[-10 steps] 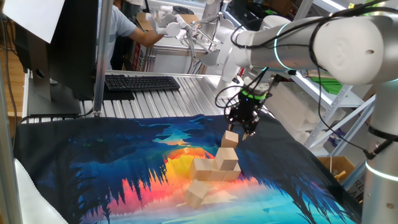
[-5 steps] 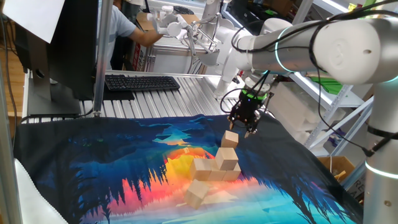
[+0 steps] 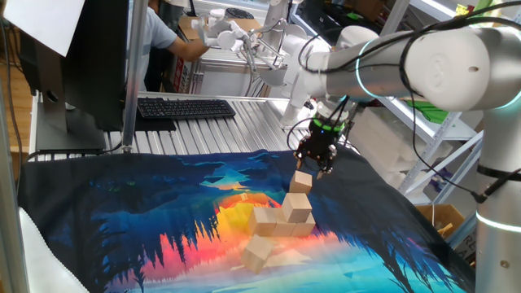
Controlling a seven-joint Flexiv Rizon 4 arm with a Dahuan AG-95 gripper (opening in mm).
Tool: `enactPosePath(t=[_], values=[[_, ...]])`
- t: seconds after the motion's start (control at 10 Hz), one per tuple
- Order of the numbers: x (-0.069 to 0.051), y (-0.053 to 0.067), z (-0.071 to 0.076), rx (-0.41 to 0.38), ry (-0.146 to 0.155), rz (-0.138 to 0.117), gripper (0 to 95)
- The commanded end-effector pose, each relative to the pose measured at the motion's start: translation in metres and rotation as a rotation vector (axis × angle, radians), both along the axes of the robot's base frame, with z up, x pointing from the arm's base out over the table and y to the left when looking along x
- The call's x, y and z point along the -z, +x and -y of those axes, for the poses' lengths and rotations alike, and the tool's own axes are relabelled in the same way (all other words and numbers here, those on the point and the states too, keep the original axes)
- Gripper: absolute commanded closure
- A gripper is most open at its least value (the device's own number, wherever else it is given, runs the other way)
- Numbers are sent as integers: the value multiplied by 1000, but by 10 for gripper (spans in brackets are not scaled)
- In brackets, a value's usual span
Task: Stack the blocks into a pyramid shape
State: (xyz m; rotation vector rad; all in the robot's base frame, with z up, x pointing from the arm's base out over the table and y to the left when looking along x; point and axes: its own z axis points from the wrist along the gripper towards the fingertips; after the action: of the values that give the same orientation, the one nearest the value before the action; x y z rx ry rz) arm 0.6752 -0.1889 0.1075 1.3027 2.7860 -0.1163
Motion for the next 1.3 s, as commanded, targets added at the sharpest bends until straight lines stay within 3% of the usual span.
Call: enactPosePath(t=[0.1, 0.3, 0.7, 0.8, 1.1, 1.3], values=[[13, 12, 1, -36, -1, 4, 190], [23, 16, 1, -71, -9, 18, 190], [35, 30, 6, -143, -3, 17, 190], [37, 32, 6, -165, -4, 17, 0], [38, 33, 5, -176, 10, 17, 0], [38, 33, 1, -162, 25, 4, 0]])
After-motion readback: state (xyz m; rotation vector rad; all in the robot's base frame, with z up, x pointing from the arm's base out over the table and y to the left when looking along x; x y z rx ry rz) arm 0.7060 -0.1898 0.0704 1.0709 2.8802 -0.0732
